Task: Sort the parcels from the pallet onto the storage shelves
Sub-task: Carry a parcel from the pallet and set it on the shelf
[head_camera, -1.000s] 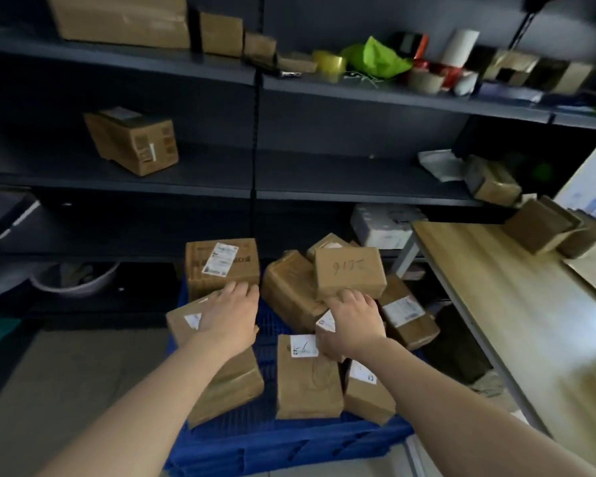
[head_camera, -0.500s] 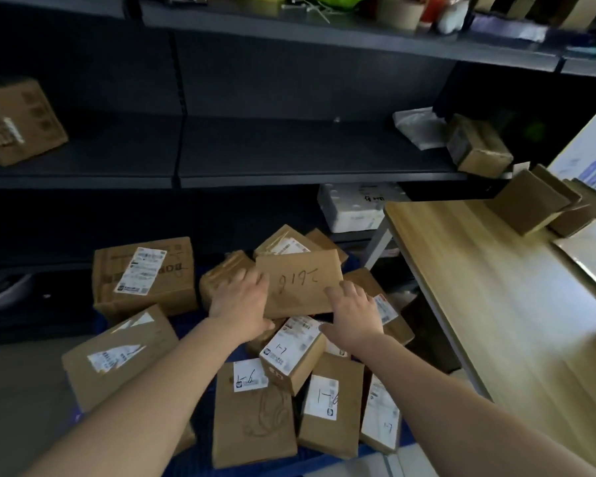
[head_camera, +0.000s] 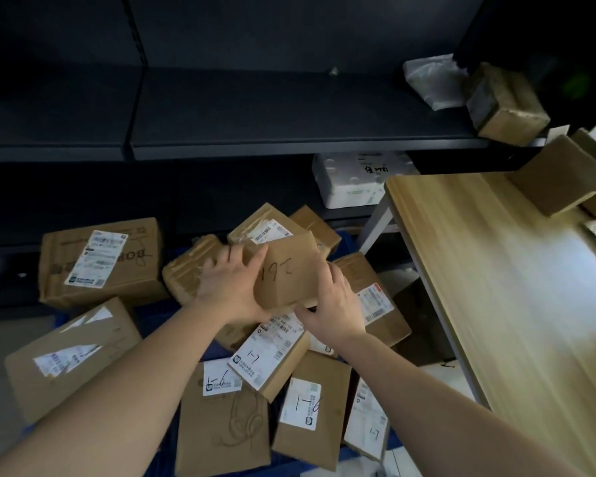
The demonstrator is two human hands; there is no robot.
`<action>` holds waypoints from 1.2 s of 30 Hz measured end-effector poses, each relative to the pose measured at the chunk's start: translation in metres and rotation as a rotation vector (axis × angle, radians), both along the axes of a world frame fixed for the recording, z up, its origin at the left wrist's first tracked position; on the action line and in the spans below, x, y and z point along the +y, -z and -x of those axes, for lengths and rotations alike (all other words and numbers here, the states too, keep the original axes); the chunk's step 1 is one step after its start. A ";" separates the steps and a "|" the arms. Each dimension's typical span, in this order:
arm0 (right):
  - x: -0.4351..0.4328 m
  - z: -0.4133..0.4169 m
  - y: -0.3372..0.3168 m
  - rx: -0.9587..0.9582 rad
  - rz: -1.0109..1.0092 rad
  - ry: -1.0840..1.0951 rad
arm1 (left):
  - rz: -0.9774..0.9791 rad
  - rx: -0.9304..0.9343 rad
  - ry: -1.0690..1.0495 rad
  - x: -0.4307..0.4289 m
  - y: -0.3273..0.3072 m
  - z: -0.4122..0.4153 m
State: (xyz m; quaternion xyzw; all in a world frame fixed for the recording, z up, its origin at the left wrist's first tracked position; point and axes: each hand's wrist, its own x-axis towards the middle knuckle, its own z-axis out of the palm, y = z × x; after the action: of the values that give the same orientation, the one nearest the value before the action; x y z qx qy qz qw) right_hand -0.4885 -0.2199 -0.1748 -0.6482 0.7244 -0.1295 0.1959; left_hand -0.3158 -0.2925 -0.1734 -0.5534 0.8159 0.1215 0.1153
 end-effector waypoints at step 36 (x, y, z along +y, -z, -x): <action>0.018 -0.073 -0.060 -1.066 -0.017 0.473 | -0.861 1.377 -1.034 0.050 -0.031 -0.086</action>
State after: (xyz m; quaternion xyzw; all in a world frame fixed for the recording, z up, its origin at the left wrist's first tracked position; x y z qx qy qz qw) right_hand -0.4159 -0.2017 -0.1153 -0.3128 0.6518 -0.4722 0.5043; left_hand -0.2295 -0.2430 -0.1426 -0.5621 0.2453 0.7446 -0.2635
